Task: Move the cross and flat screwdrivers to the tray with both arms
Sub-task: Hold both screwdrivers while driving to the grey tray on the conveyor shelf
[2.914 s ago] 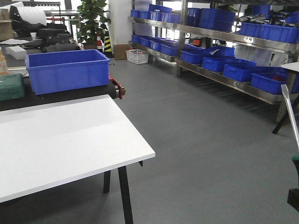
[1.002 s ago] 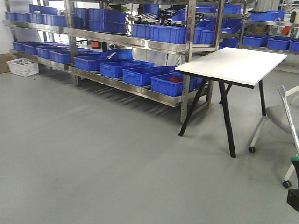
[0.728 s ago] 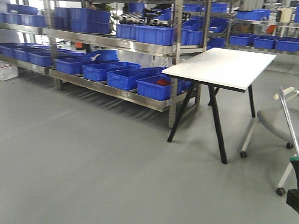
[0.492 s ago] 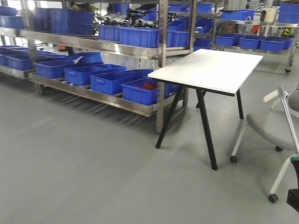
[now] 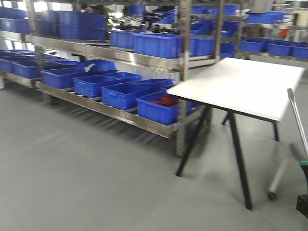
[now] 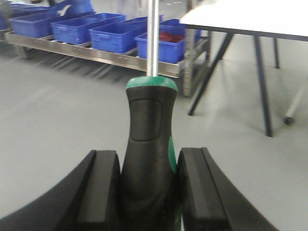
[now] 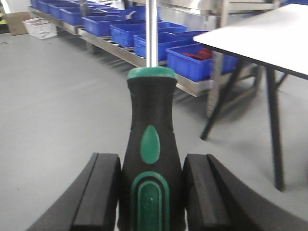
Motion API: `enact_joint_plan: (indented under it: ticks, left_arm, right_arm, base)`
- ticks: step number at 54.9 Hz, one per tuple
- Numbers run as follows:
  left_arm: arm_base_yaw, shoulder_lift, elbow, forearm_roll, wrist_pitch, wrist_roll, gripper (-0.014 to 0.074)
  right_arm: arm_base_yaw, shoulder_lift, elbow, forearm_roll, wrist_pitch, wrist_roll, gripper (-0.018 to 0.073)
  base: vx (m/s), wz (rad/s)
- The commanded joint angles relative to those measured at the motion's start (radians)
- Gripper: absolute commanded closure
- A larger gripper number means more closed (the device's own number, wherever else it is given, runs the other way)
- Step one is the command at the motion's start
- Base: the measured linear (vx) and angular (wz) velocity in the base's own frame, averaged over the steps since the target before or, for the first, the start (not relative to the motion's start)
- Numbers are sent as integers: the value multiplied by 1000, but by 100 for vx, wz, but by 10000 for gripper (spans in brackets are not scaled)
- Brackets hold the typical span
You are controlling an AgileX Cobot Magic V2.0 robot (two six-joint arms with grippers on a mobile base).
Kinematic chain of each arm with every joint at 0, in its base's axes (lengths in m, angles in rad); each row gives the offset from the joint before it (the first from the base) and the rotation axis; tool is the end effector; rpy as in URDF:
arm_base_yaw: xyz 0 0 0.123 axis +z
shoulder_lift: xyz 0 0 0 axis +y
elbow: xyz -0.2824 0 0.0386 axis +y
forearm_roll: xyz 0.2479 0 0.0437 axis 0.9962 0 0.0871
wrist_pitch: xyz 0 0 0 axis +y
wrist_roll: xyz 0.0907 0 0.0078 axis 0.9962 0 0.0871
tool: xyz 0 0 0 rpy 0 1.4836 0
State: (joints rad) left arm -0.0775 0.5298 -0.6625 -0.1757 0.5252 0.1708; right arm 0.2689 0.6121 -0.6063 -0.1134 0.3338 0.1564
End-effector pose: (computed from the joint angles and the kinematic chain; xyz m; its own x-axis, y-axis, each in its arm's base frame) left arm 0.1015 -0.0159 0.3483 -0.2903 0.0409 -0.9561 0.1660 0.9861 -0.0082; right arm 0.1236 0.0306 0.3365 -0.2500 -0.0179 -0.9681 -0.2188 0.9750 0.0385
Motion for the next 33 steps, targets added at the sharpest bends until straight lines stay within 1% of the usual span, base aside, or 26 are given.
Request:
enact_joint_plan:
  ticks: [1, 33]
  left_arm:
    - [-4, 2, -30, -13, -94, -11, 596]
    - [-4, 2, -30, -13, -94, -11, 596]
  right_arm:
    - [-2, -1, -30, -13, -94, -10, 567]
    - [-2, -1, -30, -13, -93, -10, 567]
  base:
    - [66, 49]
    - [66, 58]
